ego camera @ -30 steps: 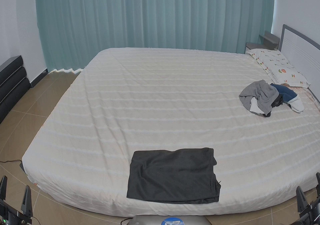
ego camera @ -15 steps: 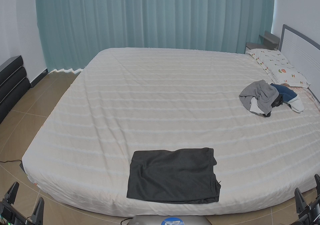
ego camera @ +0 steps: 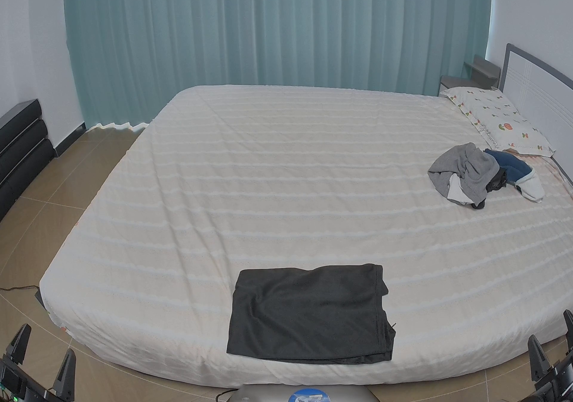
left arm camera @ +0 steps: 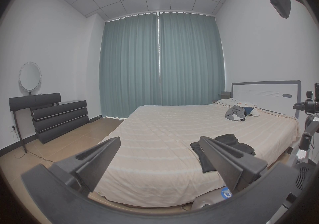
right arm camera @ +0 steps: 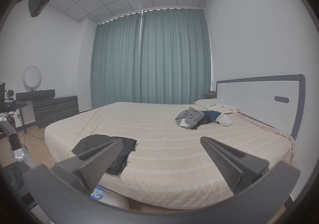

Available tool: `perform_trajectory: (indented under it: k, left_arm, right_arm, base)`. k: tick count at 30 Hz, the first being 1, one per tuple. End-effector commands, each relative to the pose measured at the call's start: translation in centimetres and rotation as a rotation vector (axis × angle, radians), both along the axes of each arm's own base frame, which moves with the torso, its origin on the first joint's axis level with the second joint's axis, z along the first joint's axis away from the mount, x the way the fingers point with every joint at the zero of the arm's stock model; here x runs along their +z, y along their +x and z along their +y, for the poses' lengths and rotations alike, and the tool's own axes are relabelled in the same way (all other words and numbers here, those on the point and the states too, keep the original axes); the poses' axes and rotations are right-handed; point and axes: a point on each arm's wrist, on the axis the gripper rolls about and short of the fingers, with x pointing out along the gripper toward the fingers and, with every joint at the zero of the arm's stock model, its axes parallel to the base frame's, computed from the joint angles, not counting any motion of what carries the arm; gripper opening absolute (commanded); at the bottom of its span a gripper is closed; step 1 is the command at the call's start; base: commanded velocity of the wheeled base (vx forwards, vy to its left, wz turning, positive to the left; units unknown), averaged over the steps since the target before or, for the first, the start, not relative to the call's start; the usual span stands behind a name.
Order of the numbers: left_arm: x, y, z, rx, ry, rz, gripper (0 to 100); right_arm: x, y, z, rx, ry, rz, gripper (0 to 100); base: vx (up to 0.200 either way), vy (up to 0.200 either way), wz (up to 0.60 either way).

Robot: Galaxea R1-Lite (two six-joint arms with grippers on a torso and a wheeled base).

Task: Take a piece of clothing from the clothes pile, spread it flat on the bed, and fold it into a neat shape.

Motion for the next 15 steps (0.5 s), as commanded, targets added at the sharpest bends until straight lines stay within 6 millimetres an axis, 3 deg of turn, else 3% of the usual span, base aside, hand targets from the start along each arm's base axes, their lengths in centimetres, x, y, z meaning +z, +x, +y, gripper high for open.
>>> perform_trajectory:
  k: [1, 15]
  left_arm:
    - [-0.47, 0.04, 0.0, 0.0, 0.0, 0.005, 100]
    - [-0.44, 0.03, 0.0, 0.0, -0.002, 0.005, 100]
  right_arm:
    - [-0.4, 0.0, 0.0, 0.0, 0.0, 0.001, 100]
    - [-0.4, 0.0, 0.0, 0.0, 0.0, 0.001, 100]
  base:
    - [0.0, 0.0, 0.0]
    - [0.0, 0.0, 0.0]
